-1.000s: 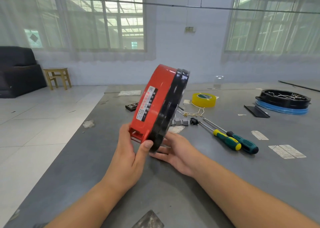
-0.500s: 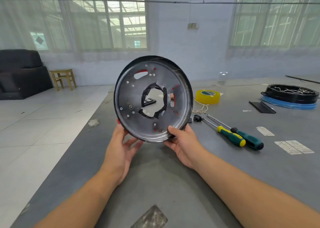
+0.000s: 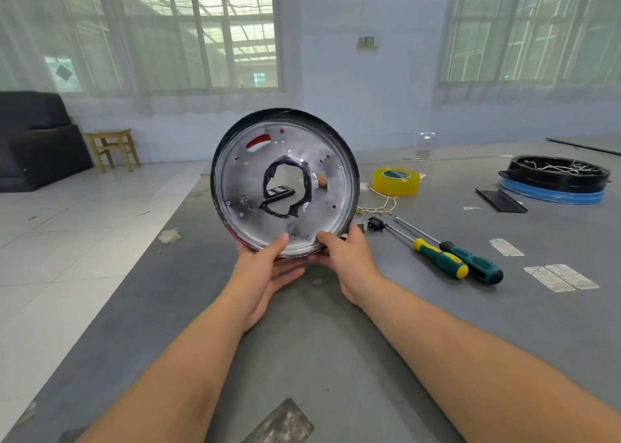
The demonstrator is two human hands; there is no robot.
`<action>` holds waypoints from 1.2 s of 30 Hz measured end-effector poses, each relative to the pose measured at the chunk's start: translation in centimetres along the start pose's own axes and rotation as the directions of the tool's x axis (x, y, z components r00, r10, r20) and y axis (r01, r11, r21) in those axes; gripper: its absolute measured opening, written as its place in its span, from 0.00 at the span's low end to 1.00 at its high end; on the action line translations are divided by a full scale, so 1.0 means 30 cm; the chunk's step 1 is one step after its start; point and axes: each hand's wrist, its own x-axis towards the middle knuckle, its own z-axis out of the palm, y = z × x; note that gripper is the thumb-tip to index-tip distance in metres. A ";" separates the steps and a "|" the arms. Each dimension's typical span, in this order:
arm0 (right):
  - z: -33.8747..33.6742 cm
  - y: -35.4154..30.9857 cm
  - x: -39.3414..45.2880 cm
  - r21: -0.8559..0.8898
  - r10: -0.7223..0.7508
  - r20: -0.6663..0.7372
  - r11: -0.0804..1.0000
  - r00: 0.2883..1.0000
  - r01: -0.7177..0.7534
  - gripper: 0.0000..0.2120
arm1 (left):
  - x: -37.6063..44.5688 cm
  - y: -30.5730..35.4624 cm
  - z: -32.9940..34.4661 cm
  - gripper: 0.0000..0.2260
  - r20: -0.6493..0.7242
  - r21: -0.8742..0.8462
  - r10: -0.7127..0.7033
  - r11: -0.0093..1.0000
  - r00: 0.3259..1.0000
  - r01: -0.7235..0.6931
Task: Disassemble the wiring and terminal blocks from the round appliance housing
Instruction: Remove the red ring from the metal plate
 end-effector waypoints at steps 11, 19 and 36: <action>-0.172 -0.054 -0.065 -0.874 -0.427 0.408 0.072 0.807 0.480 0.19 | 0.003 0.008 -0.056 0.16 -0.141 -0.273 -0.066 0.962 0.988 0.025; -0.444 -0.200 -0.056 -0.848 -0.380 0.236 -0.531 0.894 -0.001 0.10 | 0.004 -0.007 -0.059 0.12 -0.148 -0.188 -0.033 0.982 0.988 0.005; -0.414 -0.182 -0.028 -0.889 -0.253 0.133 -0.458 0.958 0.003 0.05 | -0.005 -0.010 -0.055 0.17 -0.125 -0.111 0.012 0.993 0.992 -0.026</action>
